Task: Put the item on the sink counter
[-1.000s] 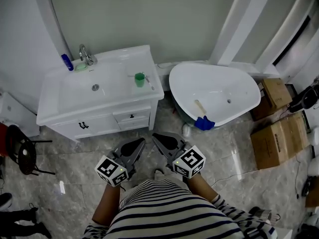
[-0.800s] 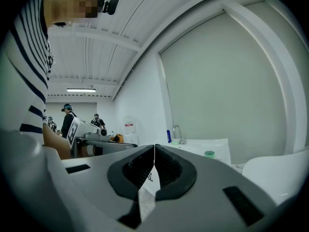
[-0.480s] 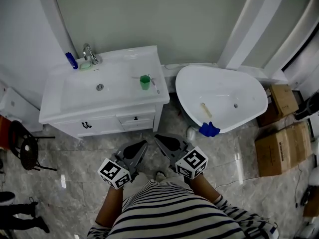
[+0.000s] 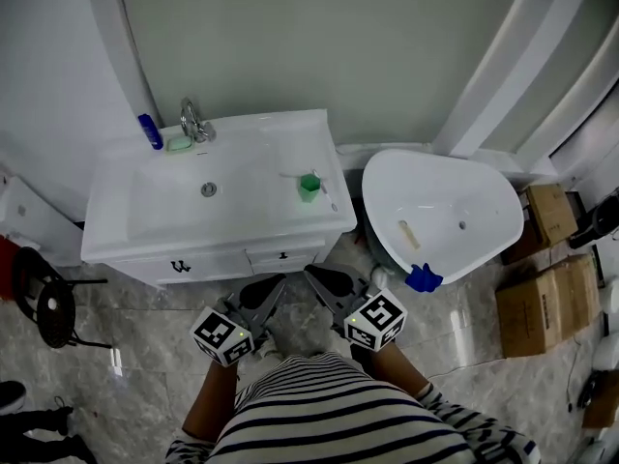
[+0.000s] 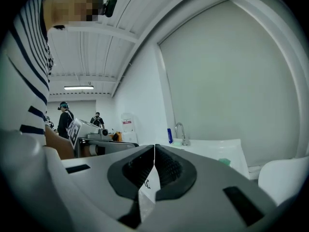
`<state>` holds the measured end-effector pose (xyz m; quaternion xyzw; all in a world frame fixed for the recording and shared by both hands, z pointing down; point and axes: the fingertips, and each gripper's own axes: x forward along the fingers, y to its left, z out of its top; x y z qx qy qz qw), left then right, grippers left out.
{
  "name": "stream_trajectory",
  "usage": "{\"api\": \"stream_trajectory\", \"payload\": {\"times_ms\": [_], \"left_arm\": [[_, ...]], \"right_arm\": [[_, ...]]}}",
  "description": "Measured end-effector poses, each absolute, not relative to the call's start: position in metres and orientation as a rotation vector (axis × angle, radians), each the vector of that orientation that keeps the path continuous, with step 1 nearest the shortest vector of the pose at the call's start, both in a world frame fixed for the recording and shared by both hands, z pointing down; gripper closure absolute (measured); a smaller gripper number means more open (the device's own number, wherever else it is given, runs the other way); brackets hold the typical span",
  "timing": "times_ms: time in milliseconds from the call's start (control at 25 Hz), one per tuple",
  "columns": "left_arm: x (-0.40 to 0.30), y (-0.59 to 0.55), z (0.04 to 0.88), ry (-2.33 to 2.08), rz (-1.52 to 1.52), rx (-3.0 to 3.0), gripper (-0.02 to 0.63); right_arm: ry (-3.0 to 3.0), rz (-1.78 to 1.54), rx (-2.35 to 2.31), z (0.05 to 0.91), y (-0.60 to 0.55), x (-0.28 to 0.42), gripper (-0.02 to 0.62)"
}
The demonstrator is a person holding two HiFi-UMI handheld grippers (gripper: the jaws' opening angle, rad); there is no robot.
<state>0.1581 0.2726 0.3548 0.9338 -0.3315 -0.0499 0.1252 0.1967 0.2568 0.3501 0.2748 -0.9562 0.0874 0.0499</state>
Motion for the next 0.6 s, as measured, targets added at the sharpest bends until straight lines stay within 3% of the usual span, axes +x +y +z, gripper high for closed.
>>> {"api": "stream_trajectory", "payload": {"times_ms": [280, 600], "left_arm": [[0.089, 0.233, 0.352, -0.99, -0.15, 2.749, 0.6], [0.068, 0.205, 0.366, -0.947, -0.162, 2.728, 0.6]], "right_arm": [[-2.92, 0.212, 0.845, 0.349, 0.214, 0.137, 0.588], [-2.895, 0.241, 0.86, 0.358, 0.189, 0.116, 0.588]]}}
